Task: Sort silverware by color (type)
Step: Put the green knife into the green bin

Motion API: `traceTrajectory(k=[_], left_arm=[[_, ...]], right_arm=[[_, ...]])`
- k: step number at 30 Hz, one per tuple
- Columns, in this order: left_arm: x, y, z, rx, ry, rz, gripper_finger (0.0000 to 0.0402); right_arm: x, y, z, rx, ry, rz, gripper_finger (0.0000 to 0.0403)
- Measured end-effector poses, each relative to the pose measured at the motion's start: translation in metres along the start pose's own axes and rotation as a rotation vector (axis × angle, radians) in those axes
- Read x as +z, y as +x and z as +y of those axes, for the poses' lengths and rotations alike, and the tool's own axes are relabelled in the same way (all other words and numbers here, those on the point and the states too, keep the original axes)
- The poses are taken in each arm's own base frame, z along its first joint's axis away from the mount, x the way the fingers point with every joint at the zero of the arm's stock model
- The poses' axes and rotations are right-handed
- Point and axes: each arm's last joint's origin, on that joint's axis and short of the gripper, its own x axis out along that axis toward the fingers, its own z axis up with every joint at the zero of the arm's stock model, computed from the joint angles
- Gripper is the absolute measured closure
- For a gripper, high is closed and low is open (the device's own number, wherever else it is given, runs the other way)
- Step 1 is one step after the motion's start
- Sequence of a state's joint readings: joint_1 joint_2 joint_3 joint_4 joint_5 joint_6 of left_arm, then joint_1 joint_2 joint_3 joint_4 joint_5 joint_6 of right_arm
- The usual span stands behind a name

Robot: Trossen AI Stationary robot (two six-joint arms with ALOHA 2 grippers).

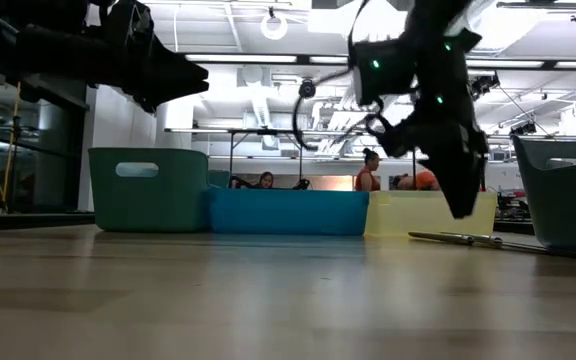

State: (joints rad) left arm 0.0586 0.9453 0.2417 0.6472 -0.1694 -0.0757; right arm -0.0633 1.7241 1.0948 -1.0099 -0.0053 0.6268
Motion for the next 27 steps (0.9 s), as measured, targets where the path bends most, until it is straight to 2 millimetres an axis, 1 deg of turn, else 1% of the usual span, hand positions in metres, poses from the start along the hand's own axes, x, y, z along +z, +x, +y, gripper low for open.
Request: traceTrajectory(k=[2, 5, 9, 12, 15, 22, 24, 27], left_arm=[[0.0, 0.0, 0.0, 0.0, 0.0, 0.0, 0.025], [0.0, 0.0, 0.0, 0.0, 0.0, 0.0, 0.025], [0.0, 0.0, 0.0, -0.001, 0.0, 0.0, 0.025], [0.0, 0.0, 0.0, -0.001, 0.0, 0.0, 0.025], [0.0, 0.0, 0.0, -0.001, 0.0, 0.0, 0.025], [0.0, 0.0, 0.0, -0.002, -0.001, 0.0, 0.025], [0.0, 0.0, 0.0, -0.002, 0.0, 0.0, 0.025], [0.0, 0.0, 0.0, -0.002, -0.001, 0.0, 0.025]], right_arm=[[-0.004, 0.008, -0.004, -0.01, 0.028, 0.015, 0.0219], [-0.004, 0.018, -0.005, -0.005, 0.062, -0.013, 0.0219], [-0.003, 0.027, -0.004, 0.033, 0.111, -0.057, 0.0219], [-0.006, 0.032, -0.007, 0.02, 0.151, -0.045, 0.0219], [-0.008, 0.034, -0.008, 0.018, 0.185, -0.043, 0.0219], [-0.009, 0.035, -0.006, 0.027, 0.202, -0.053, 0.0223], [-0.009, 0.035, -0.006, 0.027, 0.205, -0.053, 0.0232], [-0.009, 0.035, -0.006, 0.029, 0.208, -0.055, 0.0257]])
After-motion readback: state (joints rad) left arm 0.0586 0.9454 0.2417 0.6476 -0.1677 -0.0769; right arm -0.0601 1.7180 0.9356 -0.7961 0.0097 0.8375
